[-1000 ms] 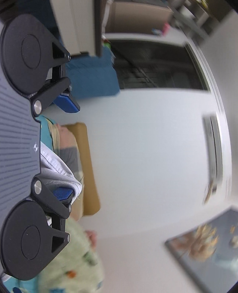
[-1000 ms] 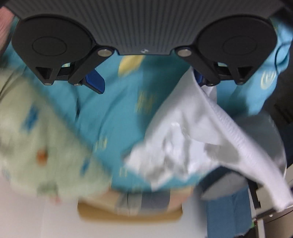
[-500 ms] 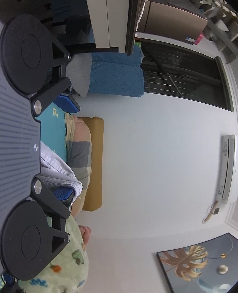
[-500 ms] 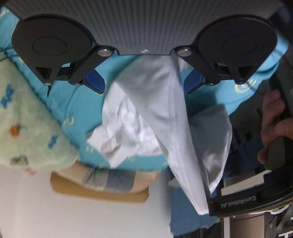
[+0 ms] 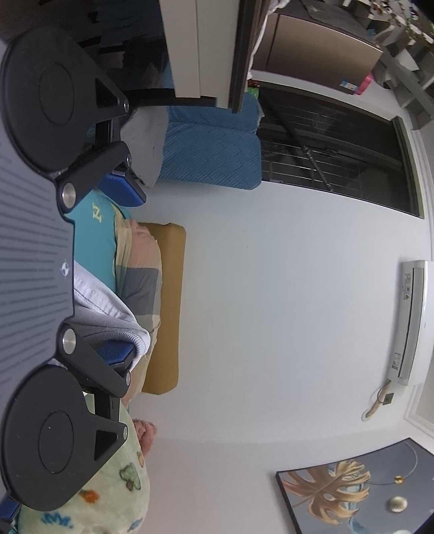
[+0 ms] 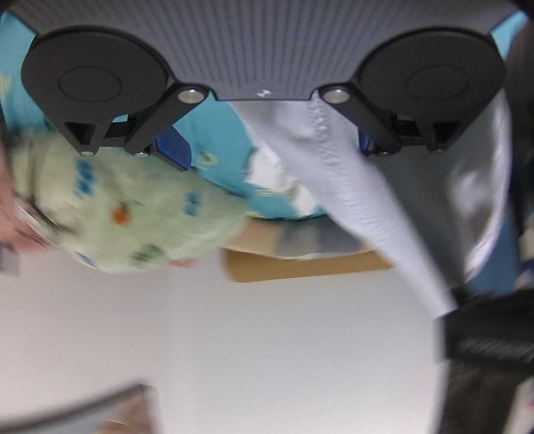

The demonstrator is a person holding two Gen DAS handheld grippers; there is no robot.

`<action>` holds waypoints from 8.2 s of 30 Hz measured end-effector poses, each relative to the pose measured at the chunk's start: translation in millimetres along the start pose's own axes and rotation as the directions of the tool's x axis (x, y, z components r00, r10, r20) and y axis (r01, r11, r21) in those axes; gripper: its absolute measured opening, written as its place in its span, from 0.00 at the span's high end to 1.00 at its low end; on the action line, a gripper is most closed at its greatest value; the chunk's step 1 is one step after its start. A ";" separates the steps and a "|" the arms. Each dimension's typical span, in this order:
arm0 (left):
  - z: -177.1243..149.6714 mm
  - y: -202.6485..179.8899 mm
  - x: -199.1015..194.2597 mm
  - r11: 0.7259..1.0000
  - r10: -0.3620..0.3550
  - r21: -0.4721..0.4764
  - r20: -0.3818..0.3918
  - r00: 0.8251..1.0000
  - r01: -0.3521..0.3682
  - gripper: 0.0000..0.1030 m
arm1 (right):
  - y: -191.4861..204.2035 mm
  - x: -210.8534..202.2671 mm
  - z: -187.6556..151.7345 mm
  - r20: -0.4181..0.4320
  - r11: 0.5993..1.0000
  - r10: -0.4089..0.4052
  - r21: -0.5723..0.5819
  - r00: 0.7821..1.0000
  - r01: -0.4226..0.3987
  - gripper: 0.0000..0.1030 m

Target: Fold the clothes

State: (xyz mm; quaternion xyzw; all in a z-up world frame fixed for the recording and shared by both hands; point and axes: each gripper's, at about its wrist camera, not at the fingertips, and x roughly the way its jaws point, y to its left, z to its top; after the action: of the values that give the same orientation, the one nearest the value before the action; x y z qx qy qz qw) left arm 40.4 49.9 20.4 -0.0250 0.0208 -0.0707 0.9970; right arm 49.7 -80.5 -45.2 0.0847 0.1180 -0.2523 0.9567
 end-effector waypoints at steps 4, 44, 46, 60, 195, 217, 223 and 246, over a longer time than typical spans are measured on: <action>0.0 0.7 -0.6 1.000 0.018 -0.017 0.009 1.000 -0.018 0.18 | -15.9 -14.0 -0.9 -0.052 0.971 -0.102 0.210 0.993 0.111 0.08; -93.1 -41.2 28.2 0.950 -0.094 0.200 -0.555 0.827 0.242 0.18 | -102.3 42.6 81.7 -0.048 0.971 0.223 -0.073 0.974 -0.226 0.08; -98.5 -43.5 33.4 0.956 -0.030 0.226 -0.557 0.830 0.186 0.18 | -108.8 48.0 79.9 -0.069 0.973 0.220 -0.056 0.973 -0.224 0.08; -32.9 10.4 -2.5 0.953 0.301 0.131 -0.286 0.910 -0.274 0.09 | -123.9 92.3 36.9 -0.373 0.951 0.140 -0.206 0.917 -0.230 0.08; -49.1 31.3 74.1 0.973 0.226 0.158 -0.494 0.840 -0.169 0.03 | -95.4 90.2 50.7 -0.219 0.856 0.504 -0.003 0.835 -0.518 0.08; -94.5 181.4 195.6 0.862 0.272 -0.193 -0.607 0.747 -0.470 0.19 | -78.5 159.4 -2.8 -0.338 0.907 0.415 0.081 0.844 -0.413 0.08; -113.3 211.8 239.0 0.859 0.195 -0.274 -0.608 0.769 -0.434 0.26 | -63.5 176.6 -17.7 -0.383 0.906 0.415 0.095 0.825 -0.411 0.08; -133.0 -64.7 278.7 0.903 0.118 0.410 -0.520 0.846 0.126 0.99 | -98.7 204.6 -3.5 -0.321 0.940 0.329 0.202 0.888 -0.275 0.08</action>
State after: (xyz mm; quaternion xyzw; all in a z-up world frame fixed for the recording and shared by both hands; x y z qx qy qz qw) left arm 301.0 -59.8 -119.5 0.2154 0.2803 -0.0799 0.9320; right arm 172.2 -259.1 -113.6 0.2176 0.2521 -0.0893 0.9387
